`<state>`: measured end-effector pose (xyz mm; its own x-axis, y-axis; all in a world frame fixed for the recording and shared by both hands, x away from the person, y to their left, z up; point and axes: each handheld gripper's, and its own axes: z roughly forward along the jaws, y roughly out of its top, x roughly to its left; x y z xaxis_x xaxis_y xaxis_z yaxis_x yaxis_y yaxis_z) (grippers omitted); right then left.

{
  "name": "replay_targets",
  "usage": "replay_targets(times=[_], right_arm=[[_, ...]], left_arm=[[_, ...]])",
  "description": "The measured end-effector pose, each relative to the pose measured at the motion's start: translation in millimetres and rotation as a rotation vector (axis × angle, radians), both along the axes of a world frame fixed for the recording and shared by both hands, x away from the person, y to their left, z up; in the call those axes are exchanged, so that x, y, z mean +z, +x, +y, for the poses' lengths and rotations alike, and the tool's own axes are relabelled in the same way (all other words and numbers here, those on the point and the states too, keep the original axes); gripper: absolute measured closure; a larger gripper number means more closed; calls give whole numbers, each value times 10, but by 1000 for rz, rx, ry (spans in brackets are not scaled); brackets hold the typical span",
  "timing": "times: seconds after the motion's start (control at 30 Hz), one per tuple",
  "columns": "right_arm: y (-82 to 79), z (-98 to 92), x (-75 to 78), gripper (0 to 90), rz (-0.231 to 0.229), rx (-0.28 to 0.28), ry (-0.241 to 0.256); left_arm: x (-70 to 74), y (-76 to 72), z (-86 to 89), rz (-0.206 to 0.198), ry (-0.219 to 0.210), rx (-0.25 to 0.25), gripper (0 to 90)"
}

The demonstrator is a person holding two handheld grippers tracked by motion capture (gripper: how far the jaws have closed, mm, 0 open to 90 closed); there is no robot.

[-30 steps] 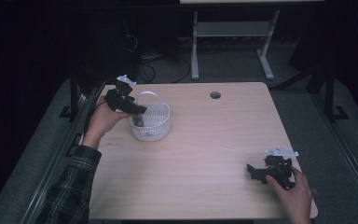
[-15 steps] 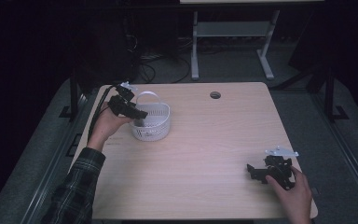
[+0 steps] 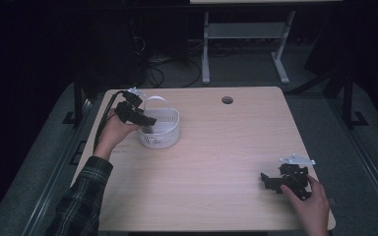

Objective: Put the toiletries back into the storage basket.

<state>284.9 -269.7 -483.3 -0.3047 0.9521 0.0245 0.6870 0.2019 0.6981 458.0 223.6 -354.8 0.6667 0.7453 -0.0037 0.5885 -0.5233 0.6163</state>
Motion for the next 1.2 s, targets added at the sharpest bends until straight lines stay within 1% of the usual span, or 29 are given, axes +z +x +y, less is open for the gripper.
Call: replay_targets(times=[0.07, 0.1, 0.13, 0.17, 0.2, 0.23, 0.27, 0.3, 0.47, 0.57, 0.6, 0.73, 0.77, 0.8, 0.97, 1.0, 1.13, 1.17, 1.2], right_arm=[[0, 0, 0, 0, 0, 0, 0], [0, 0, 0, 0, 0, 0, 0], [0, 0, 0, 0, 0, 0, 0], [0, 0, 0, 0, 0, 0, 0], [0, 0, 0, 0, 0, 0, 0], [0, 0, 0, 0, 0, 0, 0], [0, 0, 0, 0, 0, 0, 0], [0, 0, 0, 0, 0, 0, 0], [0, 0, 0, 0, 0, 0, 0], [0, 0, 0, 0, 0, 0, 0], [0, 0, 0, 0, 0, 0, 0], [0, 0, 0, 0, 0, 0, 0], [0, 0, 0, 0, 0, 0, 0], [0, 0, 0, 0, 0, 0, 0], [0, 0, 0, 0, 0, 0, 0], [0, 0, 0, 0, 0, 0, 0], [0, 0, 0, 0, 0, 0, 0], [0, 0, 0, 0, 0, 0, 0], [0, 0, 0, 0, 0, 0, 0]], left_arm=[[-2, 5, 0, 4, 5, 1, 249], [-2, 7, 3, 5, 9, 0, 197], [-5, 9, 5, 6, 8, 0, 197], [5, 0, 8, -3, 4, 5, 168], [5, 0, 8, -3, 4, 5, 154], [34, -11, 24, -18, -5, 7, 144], [34, -11, 24, -18, -5, 7, 144], [75, -33, 49, -27, -14, 13, 144], [138, -85, 109, -33, -23, 15, 144], [200, -166, 169, -45, -27, 11, 144], [200, -166, 169, -45, -27, 11, 144], [247, -255, 253, -67, -37, 17, 144], [250, -300, 289, -67, -41, 14, 144], [250, -300, 289, -67, -41, 14, 144], [226, -436, 364, -72, -54, 14, 144], [204, -490, 390, -73, -59, 18, 144], [172, -566, 437, -77, -57, 22, 144], [150, -620, 465, -79, -64, 27, 144], [150, -620, 465, -79, -64, 27, 144]])
